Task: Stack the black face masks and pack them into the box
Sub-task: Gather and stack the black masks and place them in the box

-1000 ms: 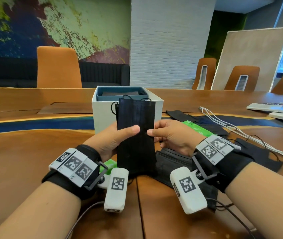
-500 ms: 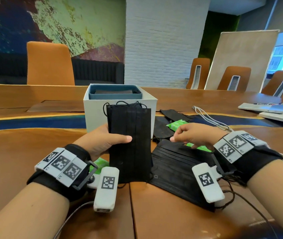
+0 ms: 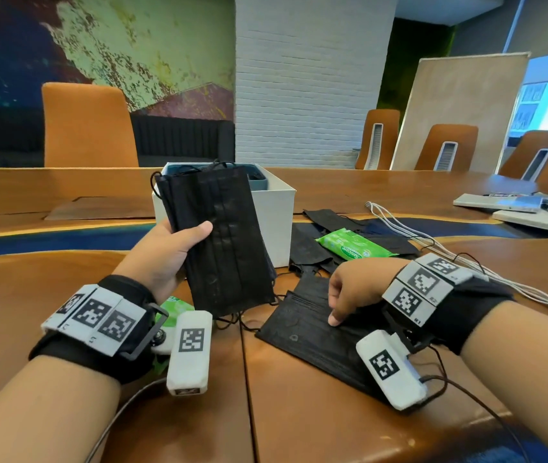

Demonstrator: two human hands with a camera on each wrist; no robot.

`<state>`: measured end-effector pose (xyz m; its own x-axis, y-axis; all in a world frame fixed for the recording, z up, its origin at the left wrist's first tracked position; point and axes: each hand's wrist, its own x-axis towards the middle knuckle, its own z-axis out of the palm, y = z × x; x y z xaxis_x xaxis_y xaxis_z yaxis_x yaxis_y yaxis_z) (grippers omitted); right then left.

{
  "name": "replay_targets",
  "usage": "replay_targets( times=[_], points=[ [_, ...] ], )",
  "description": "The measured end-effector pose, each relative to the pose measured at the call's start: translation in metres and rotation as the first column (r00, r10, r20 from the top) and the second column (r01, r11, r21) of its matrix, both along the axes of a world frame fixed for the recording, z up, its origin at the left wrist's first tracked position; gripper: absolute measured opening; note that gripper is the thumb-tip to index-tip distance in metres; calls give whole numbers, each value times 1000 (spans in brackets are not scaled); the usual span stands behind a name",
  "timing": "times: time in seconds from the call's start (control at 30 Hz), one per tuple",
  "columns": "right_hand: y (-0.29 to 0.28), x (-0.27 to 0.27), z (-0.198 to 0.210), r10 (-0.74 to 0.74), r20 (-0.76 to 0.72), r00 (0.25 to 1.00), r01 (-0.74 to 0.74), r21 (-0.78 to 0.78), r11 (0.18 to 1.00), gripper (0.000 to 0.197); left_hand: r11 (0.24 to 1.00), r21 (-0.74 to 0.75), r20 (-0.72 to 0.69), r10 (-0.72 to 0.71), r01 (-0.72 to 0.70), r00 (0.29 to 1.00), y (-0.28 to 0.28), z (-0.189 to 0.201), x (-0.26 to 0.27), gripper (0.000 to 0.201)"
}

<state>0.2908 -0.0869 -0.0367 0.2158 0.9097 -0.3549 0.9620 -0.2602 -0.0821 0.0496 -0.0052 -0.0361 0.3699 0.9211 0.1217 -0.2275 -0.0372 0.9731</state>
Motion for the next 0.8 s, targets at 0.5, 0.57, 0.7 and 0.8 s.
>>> replay_targets(
  times=[0.5,0.57,0.7,0.8],
  points=[
    [-2,18,54,2,-172,985,-9,-38,999,16,1000,-22,-59,2,-4,998,5,-1,1,15],
    [-3,24,69,-24,-176,984,19,-31,999,12,1000,-22,-47,-5,4,999,5,-2,1,16],
    [1,29,70,-75,-211,975,75,-8,997,8,1000,-21,-27,-17,17,999,4,-1,0,17],
    [8,25,52,-115,-150,982,115,-11,993,3,1000,-17,-29,-7,7,1000,5,-1,0,16]
  ],
)
